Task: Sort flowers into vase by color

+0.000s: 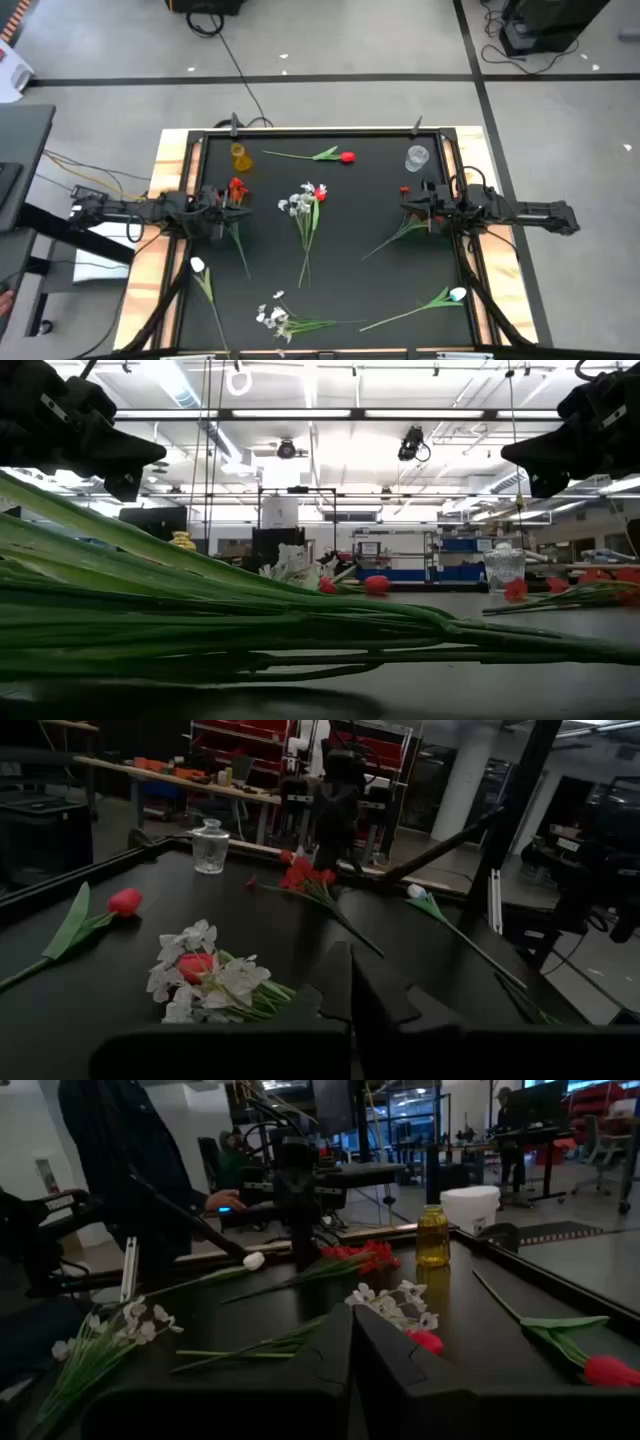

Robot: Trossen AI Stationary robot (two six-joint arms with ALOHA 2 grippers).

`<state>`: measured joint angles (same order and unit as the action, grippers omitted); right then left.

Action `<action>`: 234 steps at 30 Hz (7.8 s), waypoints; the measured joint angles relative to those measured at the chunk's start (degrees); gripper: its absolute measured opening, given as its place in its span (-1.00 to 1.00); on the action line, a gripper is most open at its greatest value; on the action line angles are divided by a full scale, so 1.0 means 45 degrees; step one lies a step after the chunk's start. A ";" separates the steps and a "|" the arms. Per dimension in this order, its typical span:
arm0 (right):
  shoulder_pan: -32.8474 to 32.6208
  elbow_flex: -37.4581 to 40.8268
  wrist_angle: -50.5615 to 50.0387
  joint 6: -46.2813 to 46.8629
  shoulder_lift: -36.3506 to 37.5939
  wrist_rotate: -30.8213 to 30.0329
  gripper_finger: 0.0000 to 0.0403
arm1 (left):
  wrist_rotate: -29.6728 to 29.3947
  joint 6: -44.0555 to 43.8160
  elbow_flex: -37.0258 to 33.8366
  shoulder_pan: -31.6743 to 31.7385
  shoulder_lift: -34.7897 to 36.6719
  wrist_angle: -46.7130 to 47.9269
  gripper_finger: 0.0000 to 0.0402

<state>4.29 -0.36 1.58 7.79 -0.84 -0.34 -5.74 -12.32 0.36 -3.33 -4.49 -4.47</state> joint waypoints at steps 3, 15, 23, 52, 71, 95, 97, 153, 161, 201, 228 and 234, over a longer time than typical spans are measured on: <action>0.0000 0.0000 0.0000 0.0000 0.0000 0.0000 -0.89 | -0.0002 0.0000 0.0000 -0.0005 0.0003 0.0000 -0.98; 0.0005 -0.0005 0.0000 0.0000 0.0000 0.0000 -0.89 | 0.0000 0.0000 0.0000 0.0000 0.0000 0.0000 -0.98; 0.0002 0.0000 0.0000 0.0000 0.0000 -0.0002 -0.89 | -0.0004 0.0000 0.0000 0.0000 0.0005 0.0000 -0.98; 0.0000 0.0000 0.0000 0.0000 0.0000 0.0000 -0.89 | -0.0002 -0.0003 -0.0003 -0.0005 0.0005 0.0000 -0.98; 0.0001 0.0000 0.0000 0.0000 0.0000 0.0000 -0.89 | -0.0005 0.0000 0.0000 -0.0002 0.0005 0.0000 -0.98; 0.0005 0.0000 0.2168 0.2064 0.0000 -0.0380 -0.89 | -0.0129 -0.2414 -0.0003 -0.0003 0.0000 -0.2689 -0.98; 0.0005 -0.0001 0.2779 0.2350 -0.0005 -0.1370 -0.89 | -0.0173 -0.2720 0.0000 -0.0004 0.0000 -0.2803 -0.98; 0.0185 -0.8564 -0.2679 1.7357 -1.2137 -0.6424 -0.91 | -0.2770 -0.7400 0.2997 0.1278 -0.6409 -0.2693 -0.58; -0.0249 -1.0064 -0.7692 1.9656 -1.4447 -0.3099 -0.82 | -0.2312 -0.7767 0.2997 0.1273 -0.7347 -0.2647 -0.58; -0.4351 -1.0433 -1.1625 2.7938 -1.7646 0.0364 0.12 | -0.0563 -0.7589 0.2997 0.1273 -0.9092 -0.2603 -0.58; -0.1464 -0.8133 -1.0696 2.8076 -1.7885 0.0414 0.02 | -0.0452 -0.7683 0.2997 0.1273 -0.9088 -0.2560 -0.58; -0.1253 -0.7918 -1.0449 2.7656 -1.7889 0.0221 -0.07 | -0.0611 -0.7662 0.2997 0.1273 -0.9088 -0.2560 -0.58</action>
<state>-1.34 -35.99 -45.44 132.24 -81.34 0.66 -8.49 -46.80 13.85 2.39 -45.39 -15.99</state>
